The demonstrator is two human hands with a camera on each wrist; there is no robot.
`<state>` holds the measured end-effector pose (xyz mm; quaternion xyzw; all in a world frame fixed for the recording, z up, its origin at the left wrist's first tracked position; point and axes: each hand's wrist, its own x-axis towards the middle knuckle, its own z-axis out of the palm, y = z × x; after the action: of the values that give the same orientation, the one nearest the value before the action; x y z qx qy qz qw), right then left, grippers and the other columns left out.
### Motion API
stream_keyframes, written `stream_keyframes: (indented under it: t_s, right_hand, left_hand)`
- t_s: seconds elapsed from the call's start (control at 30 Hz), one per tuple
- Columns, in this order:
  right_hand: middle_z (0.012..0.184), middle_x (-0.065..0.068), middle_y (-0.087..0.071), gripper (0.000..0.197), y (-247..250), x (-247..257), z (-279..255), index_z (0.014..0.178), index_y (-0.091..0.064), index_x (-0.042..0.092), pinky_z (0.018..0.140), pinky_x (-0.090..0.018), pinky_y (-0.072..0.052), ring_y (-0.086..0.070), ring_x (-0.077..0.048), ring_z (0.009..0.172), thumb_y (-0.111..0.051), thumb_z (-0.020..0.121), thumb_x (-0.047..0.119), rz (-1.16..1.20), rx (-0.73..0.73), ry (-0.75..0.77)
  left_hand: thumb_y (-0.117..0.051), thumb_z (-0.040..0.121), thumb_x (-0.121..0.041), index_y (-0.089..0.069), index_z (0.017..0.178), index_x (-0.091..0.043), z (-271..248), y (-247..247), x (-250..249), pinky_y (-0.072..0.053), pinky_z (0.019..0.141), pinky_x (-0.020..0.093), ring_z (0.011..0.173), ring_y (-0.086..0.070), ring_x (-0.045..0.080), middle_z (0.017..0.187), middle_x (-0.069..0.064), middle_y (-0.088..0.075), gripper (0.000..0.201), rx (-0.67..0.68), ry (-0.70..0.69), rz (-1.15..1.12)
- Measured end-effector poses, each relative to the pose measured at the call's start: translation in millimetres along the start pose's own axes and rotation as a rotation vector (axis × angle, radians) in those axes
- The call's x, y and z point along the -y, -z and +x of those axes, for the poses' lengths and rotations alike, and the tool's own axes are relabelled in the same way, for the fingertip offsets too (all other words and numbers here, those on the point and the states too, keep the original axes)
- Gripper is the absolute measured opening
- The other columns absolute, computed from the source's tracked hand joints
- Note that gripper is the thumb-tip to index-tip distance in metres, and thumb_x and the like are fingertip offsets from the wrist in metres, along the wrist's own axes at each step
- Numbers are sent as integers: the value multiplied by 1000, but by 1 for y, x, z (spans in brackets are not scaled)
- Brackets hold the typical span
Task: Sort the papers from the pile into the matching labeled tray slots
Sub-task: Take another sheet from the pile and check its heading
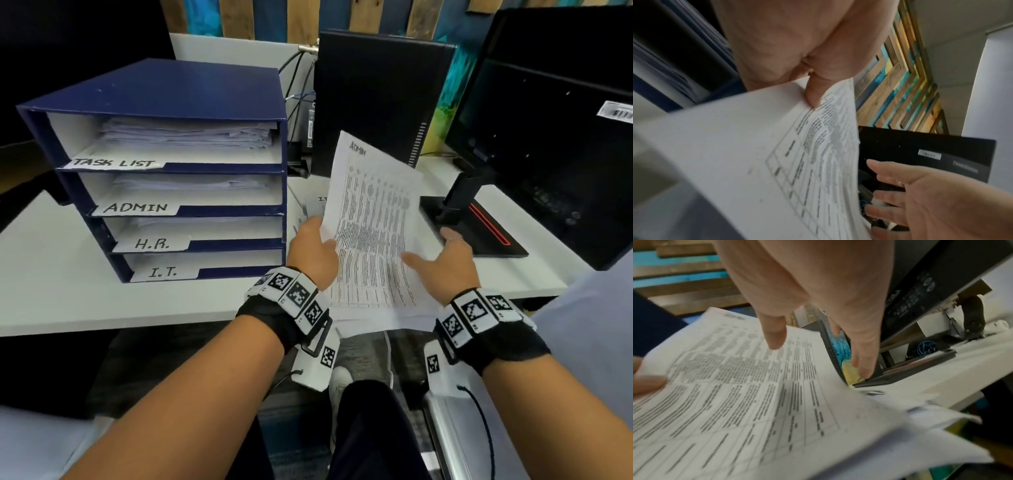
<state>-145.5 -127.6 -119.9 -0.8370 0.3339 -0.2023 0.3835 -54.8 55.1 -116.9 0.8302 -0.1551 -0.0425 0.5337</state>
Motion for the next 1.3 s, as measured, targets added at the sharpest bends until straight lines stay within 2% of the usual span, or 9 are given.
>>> stream_keyframes:
  t_s: [0.17,0.3,0.5,0.63,0.8,0.9,1.03,1.17,1.3]
  right_hand:
    - [143,0,-57,104,3,7,-13,148,-41,20,113,-48,-41,-53,-19,133,-91,63,50,529,47,-46]
    - [110,-1,-76,32,0,12,-38,114,-68,15,100,-49,-52,-72,-21,105,-79,84,16,640,128,-7]
    - [99,-6,-78,18,-33,36,-93,107,-67,11,84,-45,-59,-76,-25,91,-67,92,2,684,354,17]
    - [97,-6,-78,18,-67,61,-111,112,-65,8,87,-47,-59,-76,-24,90,-66,94,6,641,461,50]
    - [100,-8,-78,21,-97,78,-125,116,-65,5,91,-48,-58,-75,-25,94,-65,96,11,567,593,40]
    - [99,-12,-77,15,-103,86,-135,113,-61,10,68,-40,-60,-75,-30,85,-61,98,11,567,692,-10]
    - [97,-13,-76,11,-103,109,-138,112,-57,9,40,-24,-44,-69,-27,58,-52,103,12,615,572,-14]
    - [94,-7,-75,12,-112,149,-120,100,-61,11,41,-23,-42,-68,-19,52,-49,103,10,664,429,-29]
    - [78,-13,-76,10,-121,186,-95,100,-59,8,44,-24,-46,-69,-20,54,-59,100,17,713,352,-61]
  left_hand:
    - [-53,99,-12,-60,124,-17,-29,38,9,-52,77,25,99,-65,11,116,-6,-68,26,88,-24,-137]
    - [-57,96,-20,-63,120,-24,-47,72,29,-56,88,46,101,-70,16,112,-7,-72,25,94,49,-262]
    - [-52,89,-47,-69,95,-26,-82,120,75,-55,86,57,91,-69,38,95,6,-74,28,-132,174,-257]
    - [-51,97,-31,-72,90,-18,-99,160,92,-54,89,49,89,-71,25,91,1,-75,26,-272,215,-192]
    - [-49,98,-26,-70,92,-4,-93,210,82,-47,64,30,75,-64,25,89,16,-71,31,-414,248,-100]
    - [-49,97,-23,-71,94,-3,-77,231,70,-41,58,26,71,-60,23,86,11,-70,30,-443,239,-93]
    - [-55,90,-29,-63,80,-1,-55,247,56,-40,58,28,63,-51,23,71,12,-54,31,-447,265,-88]
    - [-61,88,-33,-67,92,-7,-52,262,53,-61,66,40,72,-71,33,82,14,-71,27,-336,396,-339]
    - [-54,98,-10,-61,109,4,-56,253,51,-53,49,24,50,-63,17,74,14,-68,19,-291,357,-474]
